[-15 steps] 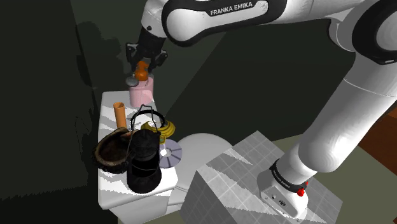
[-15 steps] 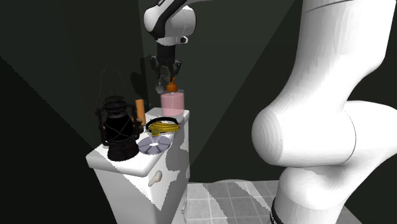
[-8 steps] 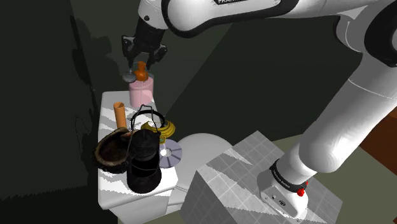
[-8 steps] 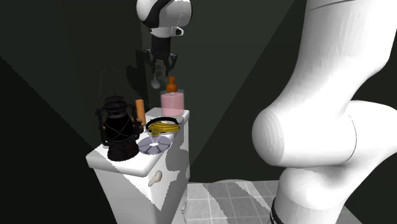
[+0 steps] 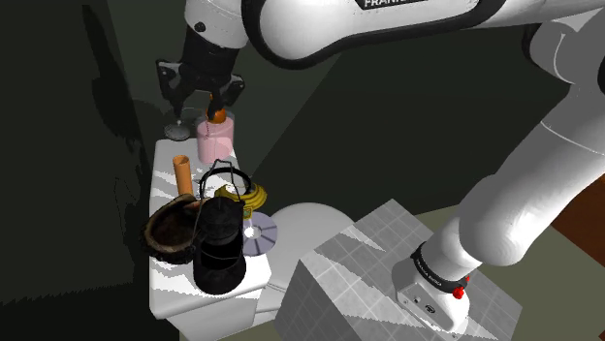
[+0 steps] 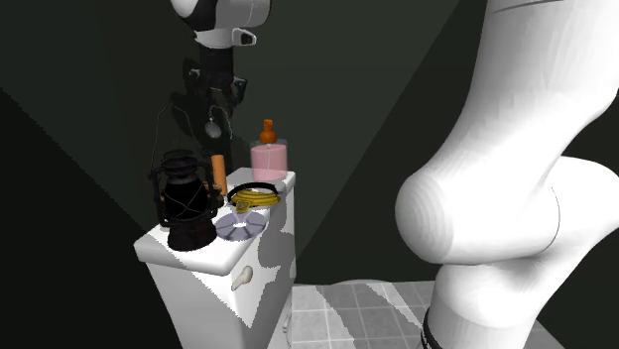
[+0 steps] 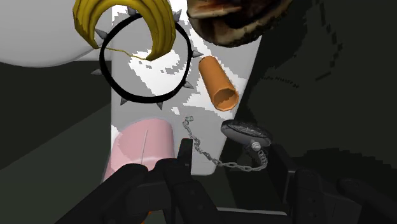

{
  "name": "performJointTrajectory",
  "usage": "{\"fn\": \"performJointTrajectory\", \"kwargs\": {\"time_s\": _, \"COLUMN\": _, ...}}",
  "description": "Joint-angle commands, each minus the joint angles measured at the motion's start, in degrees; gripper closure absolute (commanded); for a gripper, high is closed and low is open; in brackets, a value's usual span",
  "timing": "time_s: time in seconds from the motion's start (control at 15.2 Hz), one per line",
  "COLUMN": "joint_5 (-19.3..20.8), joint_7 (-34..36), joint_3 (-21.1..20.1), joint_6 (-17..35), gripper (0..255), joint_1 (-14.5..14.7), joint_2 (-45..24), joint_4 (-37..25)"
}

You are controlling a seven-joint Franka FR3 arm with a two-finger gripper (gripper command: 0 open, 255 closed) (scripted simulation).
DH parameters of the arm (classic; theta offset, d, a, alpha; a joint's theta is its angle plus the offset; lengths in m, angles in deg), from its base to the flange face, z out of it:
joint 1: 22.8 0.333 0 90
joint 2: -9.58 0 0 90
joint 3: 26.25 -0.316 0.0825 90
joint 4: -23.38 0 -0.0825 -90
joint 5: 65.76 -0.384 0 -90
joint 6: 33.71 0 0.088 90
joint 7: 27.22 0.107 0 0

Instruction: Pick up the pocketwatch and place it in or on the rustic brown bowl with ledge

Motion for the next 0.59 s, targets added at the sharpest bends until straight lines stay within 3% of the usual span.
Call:
{"fn": "performJointTrajectory", "kwargs": {"time_s": 0.0, "joint_5": 0.11, "joint_7": 2.54, "joint_3": -1.15, "joint_6": -0.69, "gripper": 255, "joint_1": 1.21, "joint_2": 1.18, "joint_4": 0.59}}
{"fn": "performJointTrajectory", "kwargs": {"time_s": 0.53, "joint_5": 2.89, "joint_7": 11.75, "joint_3": -5.37, "joint_6": -3.57, "gripper": 255, "joint_1": 5.34, "joint_2": 1.13, "joint_4": -0.98}}
